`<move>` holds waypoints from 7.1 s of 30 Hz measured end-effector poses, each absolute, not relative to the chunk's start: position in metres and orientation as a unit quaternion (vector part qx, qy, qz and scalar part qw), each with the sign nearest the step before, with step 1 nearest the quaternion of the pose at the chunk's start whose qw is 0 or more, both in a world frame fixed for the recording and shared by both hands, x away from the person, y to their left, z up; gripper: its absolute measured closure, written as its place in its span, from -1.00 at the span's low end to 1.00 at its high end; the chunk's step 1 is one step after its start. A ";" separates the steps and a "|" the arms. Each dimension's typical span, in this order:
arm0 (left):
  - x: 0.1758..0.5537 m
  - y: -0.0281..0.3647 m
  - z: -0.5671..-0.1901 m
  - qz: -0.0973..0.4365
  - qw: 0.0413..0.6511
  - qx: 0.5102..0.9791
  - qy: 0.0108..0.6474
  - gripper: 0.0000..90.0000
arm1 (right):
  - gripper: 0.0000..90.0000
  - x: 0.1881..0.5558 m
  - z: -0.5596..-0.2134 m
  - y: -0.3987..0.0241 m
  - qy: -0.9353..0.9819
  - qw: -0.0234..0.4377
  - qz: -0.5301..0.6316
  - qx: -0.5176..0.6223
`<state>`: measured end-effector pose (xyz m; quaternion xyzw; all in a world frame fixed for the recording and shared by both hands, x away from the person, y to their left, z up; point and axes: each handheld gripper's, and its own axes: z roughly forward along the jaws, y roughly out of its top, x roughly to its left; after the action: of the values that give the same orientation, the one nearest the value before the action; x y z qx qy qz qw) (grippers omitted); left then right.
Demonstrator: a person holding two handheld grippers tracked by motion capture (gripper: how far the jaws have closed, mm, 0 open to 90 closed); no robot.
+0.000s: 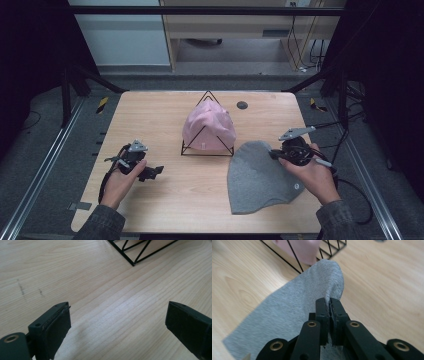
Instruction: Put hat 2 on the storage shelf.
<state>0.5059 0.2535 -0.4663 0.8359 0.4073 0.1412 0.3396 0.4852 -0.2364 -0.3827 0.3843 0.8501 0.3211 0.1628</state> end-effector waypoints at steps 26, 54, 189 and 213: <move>0.472 0.190 -0.436 0.068 0.376 0.874 0.301 -0.85 | 0.93 0.446 -0.272 -0.179 0.854 0.225 0.392 0.258; 0.473 0.157 -0.377 0.051 0.450 0.858 0.243 -0.61 | 0.93 0.439 -0.201 -0.153 0.844 0.250 0.425 0.213; 0.641 0.167 -0.350 0.236 0.400 0.833 0.300 0.92 | 0.95 0.630 -0.337 -0.142 0.763 0.251 0.492 0.337; 0.630 0.170 -0.392 0.208 0.370 0.850 0.313 0.92 | 0.95 0.625 -0.373 -0.146 0.777 0.224 0.465 0.359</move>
<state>0.6302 0.1705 -0.3924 0.8496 0.3135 0.2079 0.3698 0.6250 -0.1456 -0.3729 0.3589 0.7775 0.4653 0.2240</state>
